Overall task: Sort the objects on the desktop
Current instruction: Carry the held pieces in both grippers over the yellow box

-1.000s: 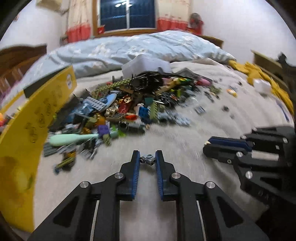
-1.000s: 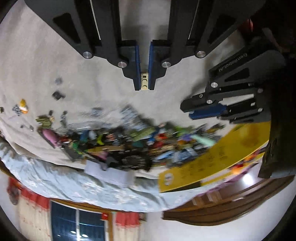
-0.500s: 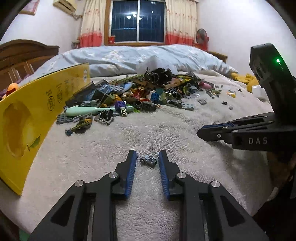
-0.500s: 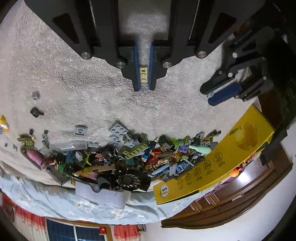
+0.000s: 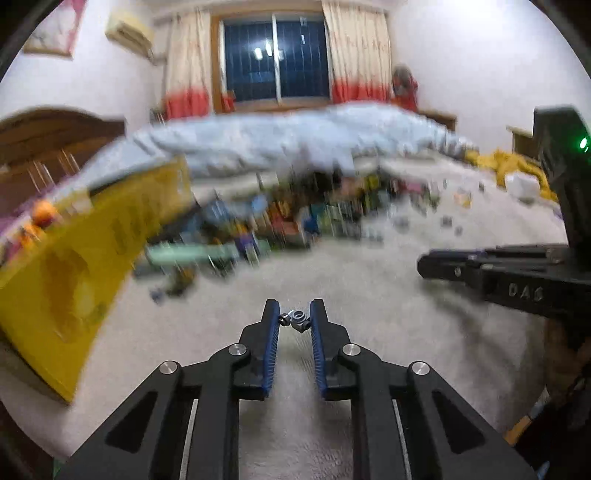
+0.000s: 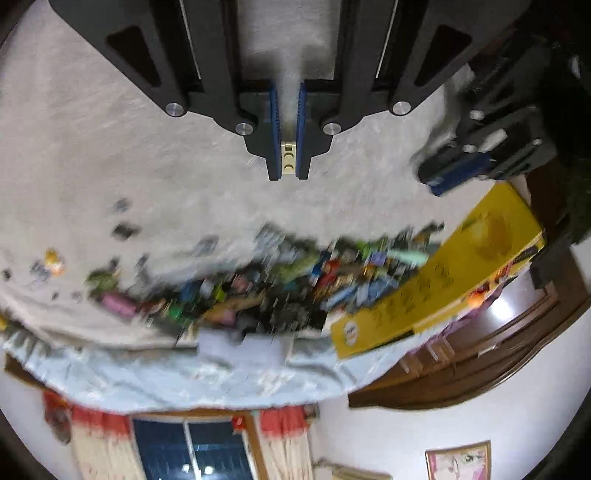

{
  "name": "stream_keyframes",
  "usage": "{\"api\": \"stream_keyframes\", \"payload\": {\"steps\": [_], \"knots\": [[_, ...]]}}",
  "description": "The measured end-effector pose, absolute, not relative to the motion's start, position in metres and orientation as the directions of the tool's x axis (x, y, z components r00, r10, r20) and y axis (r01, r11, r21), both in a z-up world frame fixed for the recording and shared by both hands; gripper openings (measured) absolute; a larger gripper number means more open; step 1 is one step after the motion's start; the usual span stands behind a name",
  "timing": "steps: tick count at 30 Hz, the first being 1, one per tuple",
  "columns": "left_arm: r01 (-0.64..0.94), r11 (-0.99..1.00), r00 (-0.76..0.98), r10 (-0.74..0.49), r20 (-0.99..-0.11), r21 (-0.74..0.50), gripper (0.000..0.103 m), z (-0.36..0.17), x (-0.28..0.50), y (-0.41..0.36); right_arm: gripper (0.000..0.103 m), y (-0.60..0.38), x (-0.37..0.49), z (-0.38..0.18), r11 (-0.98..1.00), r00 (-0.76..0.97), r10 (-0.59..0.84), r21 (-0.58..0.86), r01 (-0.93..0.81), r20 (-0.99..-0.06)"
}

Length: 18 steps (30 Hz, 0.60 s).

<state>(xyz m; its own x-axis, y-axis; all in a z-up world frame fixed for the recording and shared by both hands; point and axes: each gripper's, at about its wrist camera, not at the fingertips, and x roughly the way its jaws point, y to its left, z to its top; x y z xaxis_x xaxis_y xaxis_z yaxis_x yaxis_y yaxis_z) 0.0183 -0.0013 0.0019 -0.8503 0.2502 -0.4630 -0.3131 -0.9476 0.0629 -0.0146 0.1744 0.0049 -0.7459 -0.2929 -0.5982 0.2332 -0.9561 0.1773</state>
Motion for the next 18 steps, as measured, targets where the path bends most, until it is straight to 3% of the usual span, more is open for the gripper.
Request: {"api": "stream_keyframes", "payload": {"steps": [4, 10, 18], "knots": [[-0.294, -0.946, -0.918, 0.241, -0.315, 0.133, 0.018, 0.032, 0.039, -0.004, 0.006, 0.167, 0.002, 0.032, -0.964, -0.824, -0.267, 0.12, 0.239, -0.5], [-0.265, -0.95, -0.952, 0.231, -0.199, 0.163, 0.018, 0.054, 0.057, -0.012, 0.006, 0.14, 0.026, 0.059, -0.956, -0.887, -0.273, 0.001, 0.294, -0.372], [-0.265, -0.953, -0.953, 0.237, -0.188, 0.143, 0.018, 0.064, 0.062, -0.016, 0.007, 0.106, 0.024, 0.065, -0.921, -0.863, -0.351, -0.032, 0.388, -0.363]]}}
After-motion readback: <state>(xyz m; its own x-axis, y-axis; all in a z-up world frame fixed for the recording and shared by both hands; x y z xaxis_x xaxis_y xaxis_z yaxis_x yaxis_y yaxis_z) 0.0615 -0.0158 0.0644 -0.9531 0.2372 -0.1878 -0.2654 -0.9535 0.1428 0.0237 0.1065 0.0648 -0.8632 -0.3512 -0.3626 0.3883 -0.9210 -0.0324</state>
